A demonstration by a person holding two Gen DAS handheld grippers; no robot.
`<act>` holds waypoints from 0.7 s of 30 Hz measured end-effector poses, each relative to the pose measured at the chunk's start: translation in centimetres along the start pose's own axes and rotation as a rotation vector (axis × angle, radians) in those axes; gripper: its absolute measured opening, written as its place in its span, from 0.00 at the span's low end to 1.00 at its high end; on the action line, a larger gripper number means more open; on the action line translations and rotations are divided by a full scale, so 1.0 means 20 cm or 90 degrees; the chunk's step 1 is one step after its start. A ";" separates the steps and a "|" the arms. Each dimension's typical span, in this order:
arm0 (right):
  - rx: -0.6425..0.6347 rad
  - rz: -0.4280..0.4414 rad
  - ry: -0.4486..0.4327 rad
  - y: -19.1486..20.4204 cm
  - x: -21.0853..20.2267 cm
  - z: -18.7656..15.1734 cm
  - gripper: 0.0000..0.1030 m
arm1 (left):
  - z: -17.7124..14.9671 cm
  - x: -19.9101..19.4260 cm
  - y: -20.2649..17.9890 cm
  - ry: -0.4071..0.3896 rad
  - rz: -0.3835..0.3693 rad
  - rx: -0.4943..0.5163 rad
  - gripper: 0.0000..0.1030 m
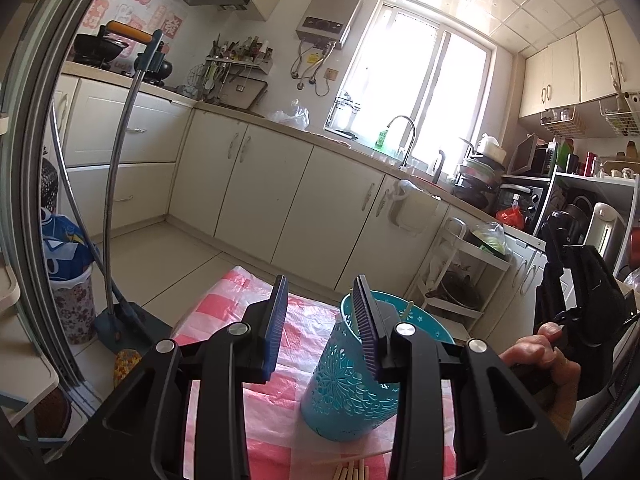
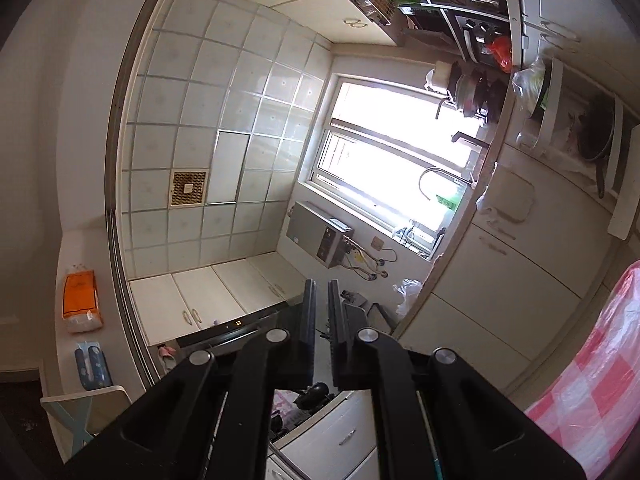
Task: Organize utensils
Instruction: 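Open the right tool above the teal basket to drop its chopstick in, then lower both tools to the chopsticks while the left tool grasps one chopstick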
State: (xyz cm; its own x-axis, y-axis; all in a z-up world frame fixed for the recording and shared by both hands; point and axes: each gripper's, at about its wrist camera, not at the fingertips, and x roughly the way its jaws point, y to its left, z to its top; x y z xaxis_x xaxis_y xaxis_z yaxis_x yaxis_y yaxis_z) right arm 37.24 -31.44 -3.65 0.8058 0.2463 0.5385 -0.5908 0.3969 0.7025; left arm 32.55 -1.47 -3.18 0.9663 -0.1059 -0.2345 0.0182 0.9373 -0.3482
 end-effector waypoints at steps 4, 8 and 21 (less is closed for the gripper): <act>-0.017 -0.095 0.151 -0.05 0.04 0.00 0.58 | -0.01 -0.01 0.02 -0.005 0.005 0.006 0.31; -0.083 -0.340 0.330 -0.17 -0.07 -0.11 0.66 | -0.06 0.00 0.01 0.003 0.014 0.034 0.31; -0.290 -0.512 0.705 -0.18 -0.26 -0.56 0.56 | -0.30 0.21 0.01 0.200 -0.081 0.172 0.48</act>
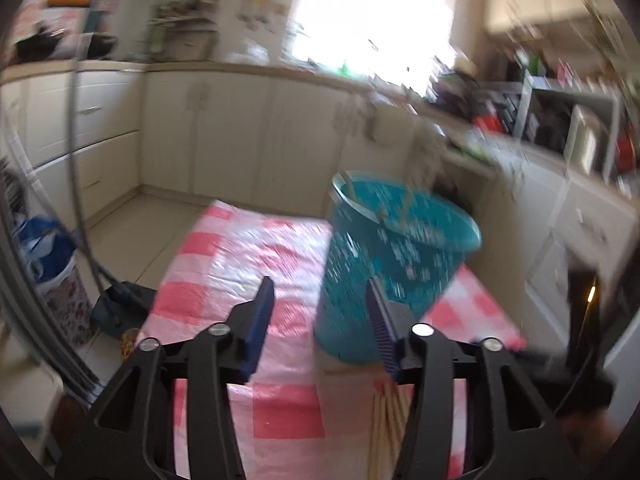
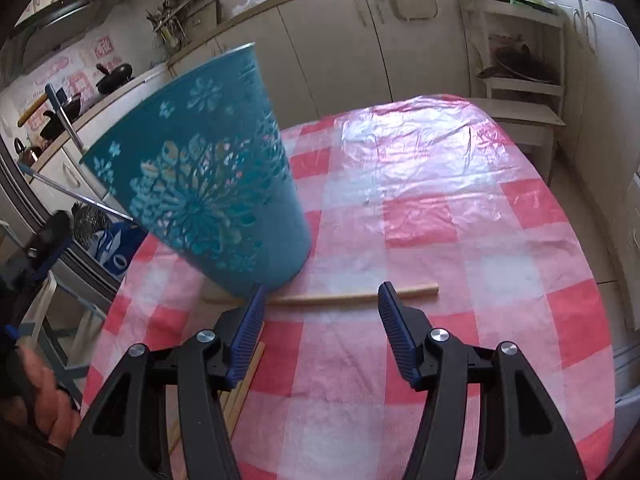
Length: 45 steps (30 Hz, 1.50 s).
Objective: Organize utensils
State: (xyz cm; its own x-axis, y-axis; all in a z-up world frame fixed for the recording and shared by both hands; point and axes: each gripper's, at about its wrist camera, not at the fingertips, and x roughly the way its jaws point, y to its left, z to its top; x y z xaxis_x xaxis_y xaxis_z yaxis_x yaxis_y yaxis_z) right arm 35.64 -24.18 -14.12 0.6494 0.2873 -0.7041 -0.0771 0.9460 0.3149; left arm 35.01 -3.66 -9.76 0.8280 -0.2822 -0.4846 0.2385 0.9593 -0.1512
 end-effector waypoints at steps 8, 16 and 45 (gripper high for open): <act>0.091 0.008 0.026 -0.19 -0.09 -0.08 0.56 | -0.13 0.36 -0.12 0.183 -0.114 0.257 0.49; 0.127 0.041 0.039 -0.22 -0.07 -0.08 0.56 | -0.16 0.54 -0.19 0.269 -0.158 0.357 0.49; 0.201 0.112 0.055 -0.26 -0.05 -0.09 0.61 | -0.15 0.42 -0.32 0.395 -0.242 0.181 0.04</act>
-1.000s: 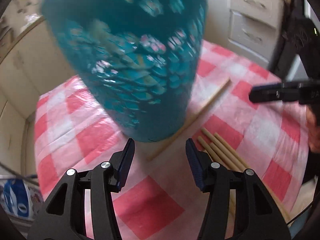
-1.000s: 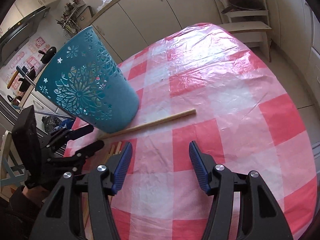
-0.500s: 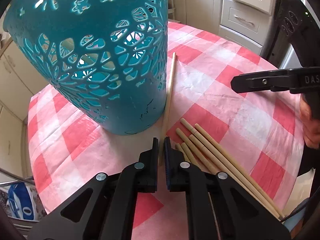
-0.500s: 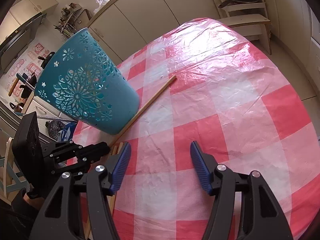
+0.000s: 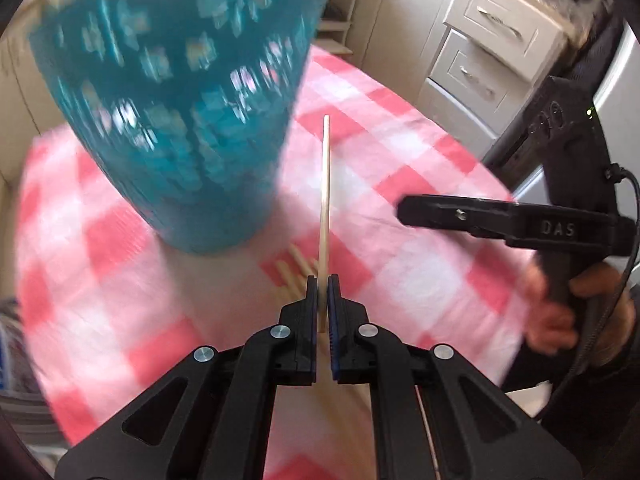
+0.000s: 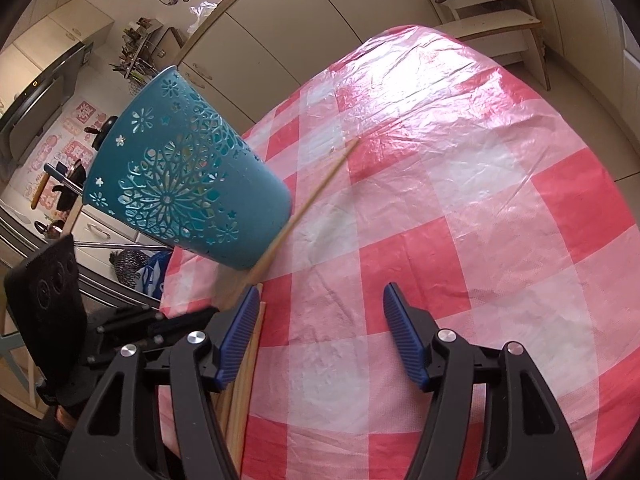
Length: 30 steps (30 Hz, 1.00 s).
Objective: Organize utensils
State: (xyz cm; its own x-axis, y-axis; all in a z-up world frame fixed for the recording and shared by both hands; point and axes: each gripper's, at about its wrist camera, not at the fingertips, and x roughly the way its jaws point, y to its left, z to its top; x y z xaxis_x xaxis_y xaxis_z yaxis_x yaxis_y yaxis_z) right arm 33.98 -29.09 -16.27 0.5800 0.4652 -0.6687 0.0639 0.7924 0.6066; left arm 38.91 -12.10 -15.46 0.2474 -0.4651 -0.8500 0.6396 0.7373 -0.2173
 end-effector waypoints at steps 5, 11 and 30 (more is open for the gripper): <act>0.001 -0.007 0.005 -0.01 -0.01 0.00 0.60 | -0.12 0.06 -0.09 0.026 -0.087 -0.045 0.04; -0.042 -0.053 0.003 0.04 0.00 -0.01 0.60 | -0.25 0.04 -0.20 0.049 -0.141 -0.031 0.05; -0.304 -0.245 0.101 0.19 0.10 0.00 0.10 | -0.22 -0.18 -0.04 -0.035 -0.106 -0.061 0.24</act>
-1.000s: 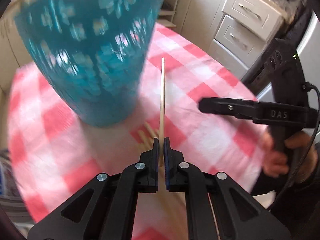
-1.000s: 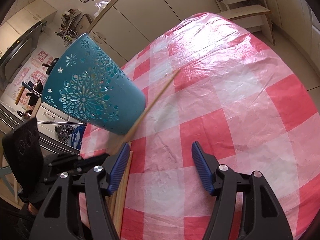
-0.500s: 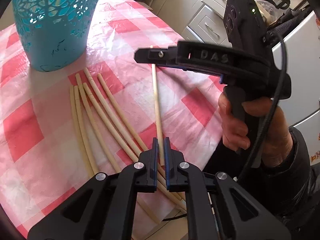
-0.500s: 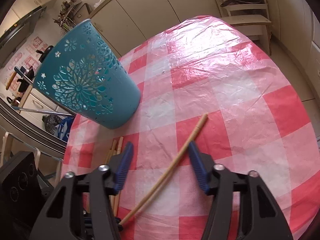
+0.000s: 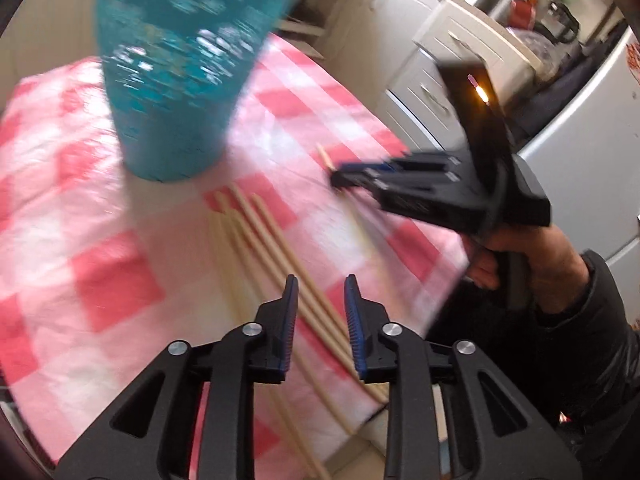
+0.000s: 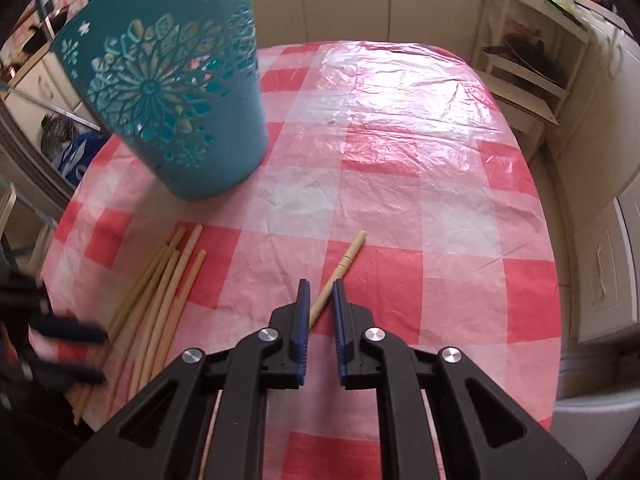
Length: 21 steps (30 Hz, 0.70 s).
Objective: Organize utensils
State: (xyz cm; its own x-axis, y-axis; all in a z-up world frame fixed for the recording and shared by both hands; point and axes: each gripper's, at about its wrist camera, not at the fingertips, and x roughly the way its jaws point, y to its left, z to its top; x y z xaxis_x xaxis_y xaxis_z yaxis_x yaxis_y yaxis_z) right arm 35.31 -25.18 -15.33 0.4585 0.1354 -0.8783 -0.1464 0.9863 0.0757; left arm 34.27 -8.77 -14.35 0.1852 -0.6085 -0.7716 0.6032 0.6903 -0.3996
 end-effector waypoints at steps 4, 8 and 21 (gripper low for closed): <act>-0.050 -0.013 0.018 0.01 0.01 0.01 0.11 | 0.04 -0.07 0.07 -0.036 0.025 -0.026 0.29; -0.110 -0.047 0.023 0.08 0.03 0.03 0.13 | 0.07 -0.14 0.07 -0.070 0.051 -0.029 0.30; 0.132 0.154 -0.132 -0.19 -0.16 0.08 0.06 | 0.17 -0.40 -0.01 -0.228 0.160 -0.033 0.40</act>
State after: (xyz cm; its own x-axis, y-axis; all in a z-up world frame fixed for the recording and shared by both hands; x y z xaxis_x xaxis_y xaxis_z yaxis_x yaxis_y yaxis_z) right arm 35.85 -29.17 -12.11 0.6029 0.3616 -0.7112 -0.1012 0.9189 0.3814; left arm 35.34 -5.49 -6.42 0.5833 -0.5105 -0.6318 0.4676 0.8470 -0.2527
